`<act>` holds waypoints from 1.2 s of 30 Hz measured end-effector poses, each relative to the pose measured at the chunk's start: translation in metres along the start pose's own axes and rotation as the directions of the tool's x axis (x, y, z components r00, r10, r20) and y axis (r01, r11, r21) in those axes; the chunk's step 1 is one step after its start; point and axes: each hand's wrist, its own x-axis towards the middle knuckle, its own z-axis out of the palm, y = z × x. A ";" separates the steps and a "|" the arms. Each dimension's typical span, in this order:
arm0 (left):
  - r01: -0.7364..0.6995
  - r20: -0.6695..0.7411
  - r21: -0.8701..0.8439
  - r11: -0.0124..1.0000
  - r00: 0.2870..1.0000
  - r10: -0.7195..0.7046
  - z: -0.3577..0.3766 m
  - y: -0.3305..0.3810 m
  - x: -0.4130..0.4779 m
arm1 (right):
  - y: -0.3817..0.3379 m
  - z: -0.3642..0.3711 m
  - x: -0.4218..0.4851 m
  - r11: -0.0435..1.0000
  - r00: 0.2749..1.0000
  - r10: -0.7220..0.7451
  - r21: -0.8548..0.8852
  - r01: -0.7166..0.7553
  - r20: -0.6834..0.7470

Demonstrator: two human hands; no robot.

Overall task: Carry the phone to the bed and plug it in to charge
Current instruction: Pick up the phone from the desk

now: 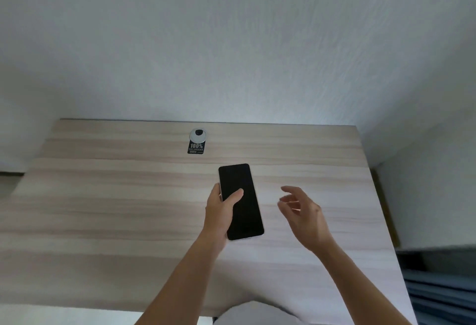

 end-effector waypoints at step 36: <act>-0.134 -0.037 -0.031 0.991 0.990 0.132 -0.064 -0.006 -0.064 | -0.070 0.071 -0.086 0.929 0.939 -0.081 0.366 -0.050 0.334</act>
